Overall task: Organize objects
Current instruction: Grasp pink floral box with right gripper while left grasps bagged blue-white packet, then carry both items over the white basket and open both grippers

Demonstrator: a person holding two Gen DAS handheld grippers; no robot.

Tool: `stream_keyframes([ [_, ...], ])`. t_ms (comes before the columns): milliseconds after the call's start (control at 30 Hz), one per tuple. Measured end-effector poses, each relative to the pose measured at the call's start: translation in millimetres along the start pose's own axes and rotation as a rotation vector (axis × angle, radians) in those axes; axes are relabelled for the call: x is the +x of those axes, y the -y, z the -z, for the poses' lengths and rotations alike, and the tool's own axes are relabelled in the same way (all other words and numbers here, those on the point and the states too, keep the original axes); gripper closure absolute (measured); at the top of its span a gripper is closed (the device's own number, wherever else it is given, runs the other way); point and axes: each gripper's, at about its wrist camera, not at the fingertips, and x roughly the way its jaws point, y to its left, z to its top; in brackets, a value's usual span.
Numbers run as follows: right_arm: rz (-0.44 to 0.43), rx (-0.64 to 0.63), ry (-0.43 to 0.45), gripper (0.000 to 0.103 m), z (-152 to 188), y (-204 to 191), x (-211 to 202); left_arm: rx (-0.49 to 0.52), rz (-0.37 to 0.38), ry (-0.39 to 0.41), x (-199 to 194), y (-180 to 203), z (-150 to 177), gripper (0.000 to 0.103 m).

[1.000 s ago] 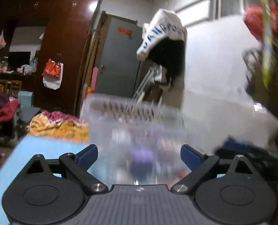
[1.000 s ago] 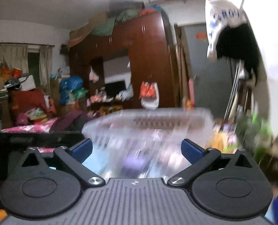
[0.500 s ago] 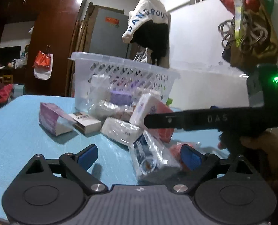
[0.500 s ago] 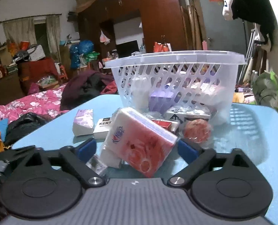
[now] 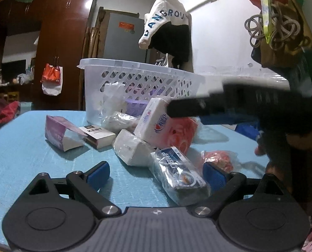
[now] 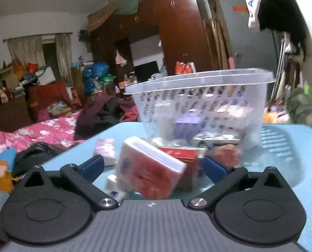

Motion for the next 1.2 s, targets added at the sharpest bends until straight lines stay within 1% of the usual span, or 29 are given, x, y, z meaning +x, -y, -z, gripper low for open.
stream_keyframes([
  [33,-0.01,0.013,-0.013,0.0,-3,-1,4,0.007,-0.004,0.0,0,1,0,0.006],
  [100,0.016,0.01,-0.035,0.0,-8,-4,13,0.015,-0.01,0.002,0,2,1,0.006],
  [167,0.019,0.02,-0.046,0.001,-10,-6,20,0.017,-0.012,0.003,0,3,0,0.006],
  [200,0.013,0.021,-0.06,0.008,-10,-7,24,0.018,-0.013,0.001,1,3,0,0.006],
  [233,0.021,0.007,-0.069,0.012,-10,-9,26,0.018,-0.017,0.002,1,4,1,0.006],
  [300,0.075,-0.043,-0.072,0.031,-7,-14,27,0.029,-0.026,0.005,1,7,1,0.006],
  [333,0.082,-0.048,-0.069,0.031,-7,-13,25,0.038,-0.031,0.007,1,8,2,0.006],
  [400,0.053,-0.043,-0.053,0.032,-5,-8,16,0.047,-0.037,0.011,0,11,3,0.006],
  [533,0.099,-0.096,-0.037,0.031,-1,-6,4,0.076,-0.055,0.01,2,16,4,0.006],
  [633,0.061,-0.102,-0.071,0.029,0,1,2,0.094,-0.069,0.01,5,19,5,0.006],
  [667,0.055,-0.115,-0.088,0.025,0,0,4,0.096,-0.069,0.01,6,20,5,0.006],
  [700,0.054,-0.129,-0.101,0.015,0,0,5,0.101,-0.07,0.01,6,21,5,0.006],
  [767,0.05,-0.164,-0.143,0.007,1,-4,11,0.111,-0.076,0.011,6,22,5,0.006],
  [800,0.042,-0.177,-0.159,0.008,1,-5,16,0.112,-0.076,0.013,6,23,5,0.006],
  [833,0.044,-0.17,-0.157,0.008,2,-5,18,0.11,-0.073,0.014,6,23,5,0.006],
  [867,0.037,-0.155,-0.164,0.017,2,-3,20,0.11,-0.072,0.015,6,23,5,0.006],
  [900,0.021,-0.144,-0.17,0.032,2,-2,21,0.109,-0.071,0.017,6,22,5,0.006],
  [933,-0.005,-0.123,-0.17,0.038,3,1,21,0.109,-0.07,0.019,6,22,5,0.006],
  [967,-0.014,-0.109,-0.165,0.038,4,3,19,0.112,-0.073,0.021,6,23,6,0.008],
  [1000,-0.009,-0.112,-0.154,0.04,6,3,17,0.11,-0.07,0.03,4,22,6,0.017],
  [1033,-0.003,-0.116,-0.144,0.04,7,5,14,0.1,-0.056,0.039,1,20,7,0.034],
  [1067,-0.005,-0.109,-0.127,0.041,8,7,9,0.086,-0.044,0.039,0,18,6,0.034],
  [1133,-0.006,-0.074,-0.076,0.041,8,12,-3,0.071,-0.05,0.041,-2,14,5,0.034],
  [1200,-0.01,-0.044,-0.026,0.041,8,19,-16,0.059,-0.052,0.067,-8,10,5,0.035],
])
